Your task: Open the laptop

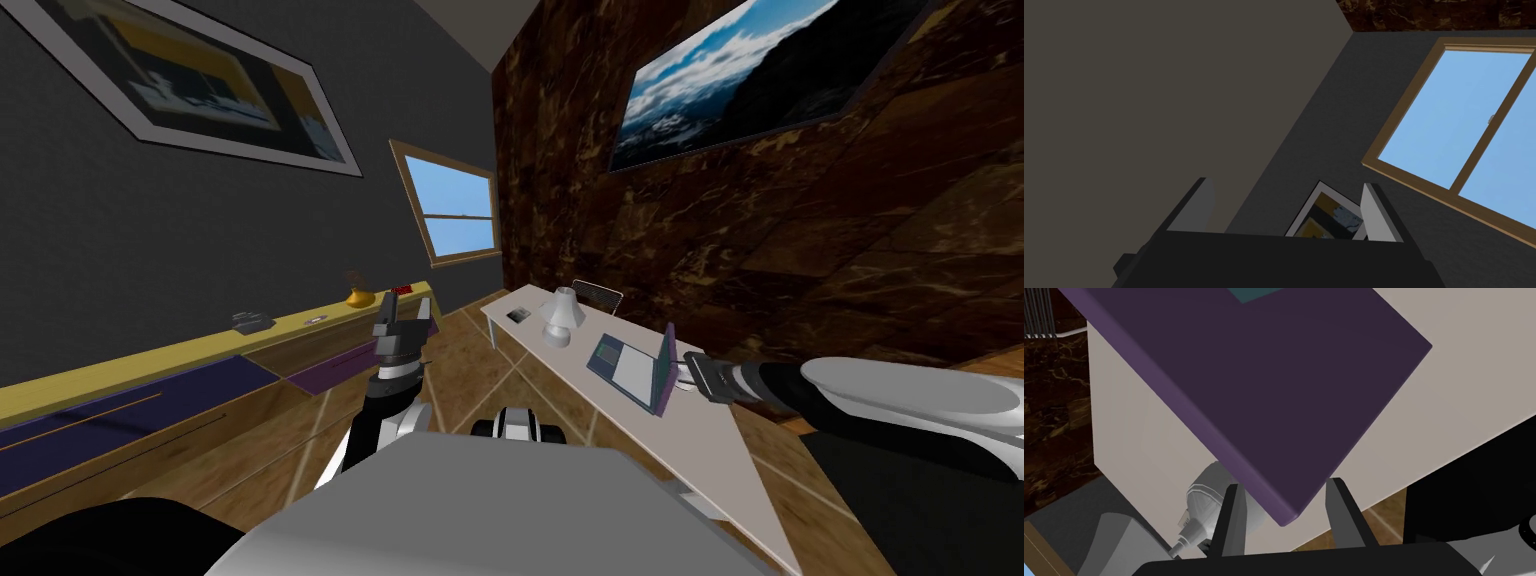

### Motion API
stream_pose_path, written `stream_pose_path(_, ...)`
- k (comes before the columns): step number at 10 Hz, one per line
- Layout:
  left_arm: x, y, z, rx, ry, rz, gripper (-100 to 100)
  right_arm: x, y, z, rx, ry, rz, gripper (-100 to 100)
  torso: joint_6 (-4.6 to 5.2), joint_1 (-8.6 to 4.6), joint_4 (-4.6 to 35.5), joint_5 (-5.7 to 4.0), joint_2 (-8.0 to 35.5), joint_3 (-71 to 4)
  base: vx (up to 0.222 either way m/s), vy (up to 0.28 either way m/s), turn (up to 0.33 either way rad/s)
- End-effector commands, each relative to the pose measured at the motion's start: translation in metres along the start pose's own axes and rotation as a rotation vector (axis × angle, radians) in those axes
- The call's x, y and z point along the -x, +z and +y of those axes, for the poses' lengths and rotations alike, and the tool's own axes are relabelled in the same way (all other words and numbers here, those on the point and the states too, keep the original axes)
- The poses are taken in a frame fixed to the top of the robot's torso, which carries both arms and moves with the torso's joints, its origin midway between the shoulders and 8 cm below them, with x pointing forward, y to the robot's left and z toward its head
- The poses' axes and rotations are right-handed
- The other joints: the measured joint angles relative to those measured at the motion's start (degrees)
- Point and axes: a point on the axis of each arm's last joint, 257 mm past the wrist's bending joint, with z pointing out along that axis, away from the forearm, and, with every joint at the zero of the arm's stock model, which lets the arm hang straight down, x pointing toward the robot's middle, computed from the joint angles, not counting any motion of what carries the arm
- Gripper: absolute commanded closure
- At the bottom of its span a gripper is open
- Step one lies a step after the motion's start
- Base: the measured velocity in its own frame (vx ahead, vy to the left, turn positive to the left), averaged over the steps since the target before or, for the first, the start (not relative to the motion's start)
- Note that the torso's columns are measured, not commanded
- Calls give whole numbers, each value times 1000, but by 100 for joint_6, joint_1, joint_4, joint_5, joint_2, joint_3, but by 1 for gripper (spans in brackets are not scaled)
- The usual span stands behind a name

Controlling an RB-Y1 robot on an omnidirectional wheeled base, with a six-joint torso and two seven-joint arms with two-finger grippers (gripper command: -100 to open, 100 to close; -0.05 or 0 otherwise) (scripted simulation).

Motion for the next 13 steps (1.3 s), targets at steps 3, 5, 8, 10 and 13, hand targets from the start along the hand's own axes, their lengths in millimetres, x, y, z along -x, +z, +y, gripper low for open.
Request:
stream_pose_path(3,0,0,0,0,0,0,0,4,13,-6,32,-32,-1,100,14,-8,-3,-8,17,10,39,81,-52)
stream_pose_path(5,0,0,0,0,0,0,0,-26,15,19,86,-41,58,100,30,-23,-6,-5,-6,0,113,143,101)
stream_pose_path(8,0,0,0,0,0,0,0,-56,13,43,139,-54,119,100,39,-38,7,-6,38,20,78,117,51)
stream_pose_path(10,0,0,0,0,0,0,0,-86,8,67,194,-70,179,100,45,-24,7,3,34,18,118,154,90)
stream_pose_path(13,0,0,0,0,0,0,0,-101,4,79,222,-79,209,100,39,-26,12,1,47,24,84,107,29)
